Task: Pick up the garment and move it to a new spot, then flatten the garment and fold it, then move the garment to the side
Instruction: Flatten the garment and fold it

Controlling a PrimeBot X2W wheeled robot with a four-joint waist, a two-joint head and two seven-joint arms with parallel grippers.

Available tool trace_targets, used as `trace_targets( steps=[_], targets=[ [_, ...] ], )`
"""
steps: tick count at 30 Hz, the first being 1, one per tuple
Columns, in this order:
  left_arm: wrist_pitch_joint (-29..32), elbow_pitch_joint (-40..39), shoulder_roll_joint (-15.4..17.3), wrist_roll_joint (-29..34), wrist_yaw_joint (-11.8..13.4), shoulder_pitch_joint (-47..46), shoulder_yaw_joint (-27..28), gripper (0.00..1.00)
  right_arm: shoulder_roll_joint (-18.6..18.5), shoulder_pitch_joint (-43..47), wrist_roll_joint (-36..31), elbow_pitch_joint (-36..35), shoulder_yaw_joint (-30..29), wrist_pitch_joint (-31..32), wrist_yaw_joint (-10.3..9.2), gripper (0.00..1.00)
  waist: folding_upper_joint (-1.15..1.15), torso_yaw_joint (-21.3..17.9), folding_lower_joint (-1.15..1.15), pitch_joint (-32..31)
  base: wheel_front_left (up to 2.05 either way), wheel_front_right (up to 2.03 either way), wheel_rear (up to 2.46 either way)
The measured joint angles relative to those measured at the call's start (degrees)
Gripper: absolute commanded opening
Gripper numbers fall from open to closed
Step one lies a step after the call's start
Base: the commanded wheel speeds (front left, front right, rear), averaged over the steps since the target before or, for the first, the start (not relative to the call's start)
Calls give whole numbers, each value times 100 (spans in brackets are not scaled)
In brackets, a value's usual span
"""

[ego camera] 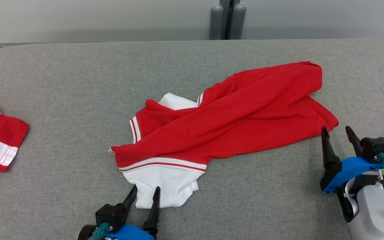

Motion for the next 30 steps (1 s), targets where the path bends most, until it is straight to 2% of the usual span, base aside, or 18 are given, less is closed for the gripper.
trace_targets(
  steps=[8,25,26,27,28,29,30],
  targets=[
    [-18,40,-8,10,-4,-18,-3,100,-87,-273,-19,411,-152,0,0,100,0,65,0,67,0,0,0],
    [-42,109,4,-216,-2,-383,-612,100,-240,-965,-141,1597,-430,0,0,100,-1,265,0,318,0,0,0],
    [-42,110,2,-240,-3,-386,-623,96,-237,-994,-135,1657,-431,-1,0,100,-1,277,0,330,0,0,0],
    [-42,112,2,-252,-2,-393,-633,42,-237,-1027,-133,1708,-420,-11,0,49,-2,289,0,342,0,0,0],
    [-42,116,4,-272,-2,-410,-638,42,-232,-1059,-93,1745,-416,-13,0,49,-1,298,0,354,0,0,0],
    [-42,113,7,-304,-2,-423,-643,18,-209,-1092,-16,1756,-415,-14,0,0,-1,305,0,369,0,0,0],
    [-41,99,7,-341,-2,-439,-648,0,-191,-1113,20,1747,-390,-13,0,0,-1,312,0,381,0,0,0]
  ],
)
